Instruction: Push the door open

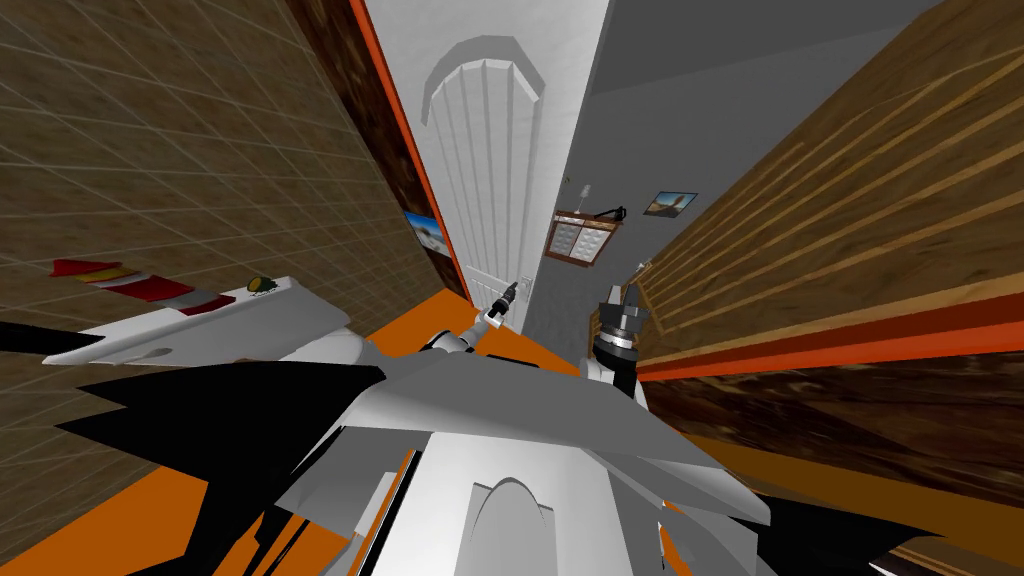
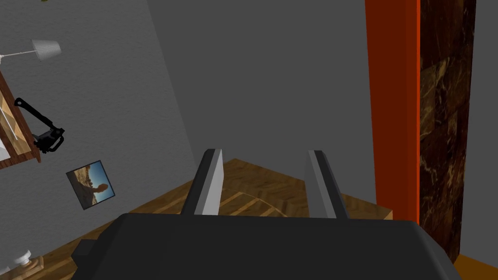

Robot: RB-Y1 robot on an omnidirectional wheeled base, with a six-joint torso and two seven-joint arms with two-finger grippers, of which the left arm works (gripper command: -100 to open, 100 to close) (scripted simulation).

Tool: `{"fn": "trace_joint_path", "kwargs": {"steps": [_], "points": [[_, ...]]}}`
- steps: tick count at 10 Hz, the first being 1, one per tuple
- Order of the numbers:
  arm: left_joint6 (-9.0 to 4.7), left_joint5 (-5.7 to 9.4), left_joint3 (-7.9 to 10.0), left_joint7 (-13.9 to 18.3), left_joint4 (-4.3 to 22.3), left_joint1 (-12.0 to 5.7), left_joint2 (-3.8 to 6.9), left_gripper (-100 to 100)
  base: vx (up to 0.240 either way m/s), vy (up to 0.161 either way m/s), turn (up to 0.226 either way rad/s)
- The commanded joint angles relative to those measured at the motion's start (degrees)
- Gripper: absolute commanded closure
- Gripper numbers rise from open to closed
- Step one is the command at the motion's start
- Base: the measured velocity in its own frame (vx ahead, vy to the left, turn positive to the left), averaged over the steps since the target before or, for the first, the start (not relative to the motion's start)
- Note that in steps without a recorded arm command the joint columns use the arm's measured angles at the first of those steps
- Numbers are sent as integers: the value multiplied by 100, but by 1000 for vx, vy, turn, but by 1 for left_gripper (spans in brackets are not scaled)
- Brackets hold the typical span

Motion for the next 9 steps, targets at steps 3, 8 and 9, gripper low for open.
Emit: {"fn": "trace_joint_path", "kwargs": {"steps": [3, 8, 9], "points": [[20, 10, 34, -15, -27, 20, -230, -100, 184, -75, -20], [68, 5, 18, -9, -105, 44, -161, 100, 8, -1, -4], [68, 5, 18, -9, -105, 44, -161, 100, 0, 0, 0]]}}
